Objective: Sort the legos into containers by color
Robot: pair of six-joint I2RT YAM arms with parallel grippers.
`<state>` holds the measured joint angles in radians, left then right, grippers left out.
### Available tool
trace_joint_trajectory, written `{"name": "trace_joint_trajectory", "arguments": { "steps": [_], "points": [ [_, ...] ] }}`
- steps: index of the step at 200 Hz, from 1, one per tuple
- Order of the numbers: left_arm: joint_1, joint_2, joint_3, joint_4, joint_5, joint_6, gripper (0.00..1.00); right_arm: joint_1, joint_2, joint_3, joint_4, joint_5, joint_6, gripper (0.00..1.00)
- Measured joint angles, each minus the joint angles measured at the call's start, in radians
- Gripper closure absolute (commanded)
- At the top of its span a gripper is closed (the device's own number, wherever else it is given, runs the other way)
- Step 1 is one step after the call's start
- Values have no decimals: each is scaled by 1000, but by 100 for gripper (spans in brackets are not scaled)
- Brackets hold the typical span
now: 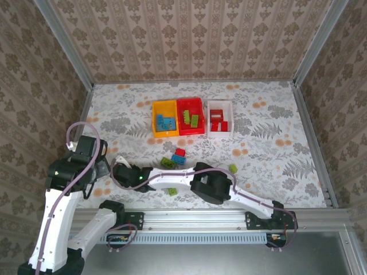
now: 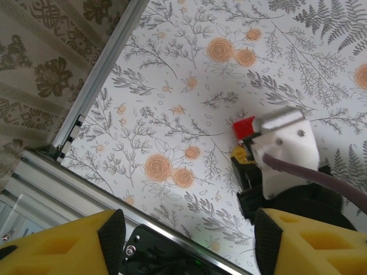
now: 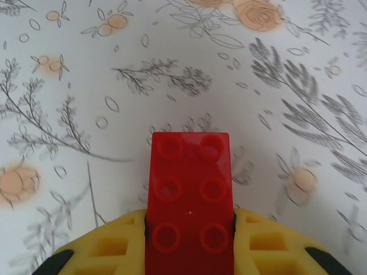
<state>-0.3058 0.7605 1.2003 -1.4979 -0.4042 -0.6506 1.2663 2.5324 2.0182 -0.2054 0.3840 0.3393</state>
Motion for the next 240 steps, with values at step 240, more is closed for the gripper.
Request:
{"name": "trace_joint_trajectory", "arguments": {
  "steps": [240],
  "points": [
    [-462,873,235,858,409,36,37,-927,-694,-555,-216,-314,54,82]
  ]
}}
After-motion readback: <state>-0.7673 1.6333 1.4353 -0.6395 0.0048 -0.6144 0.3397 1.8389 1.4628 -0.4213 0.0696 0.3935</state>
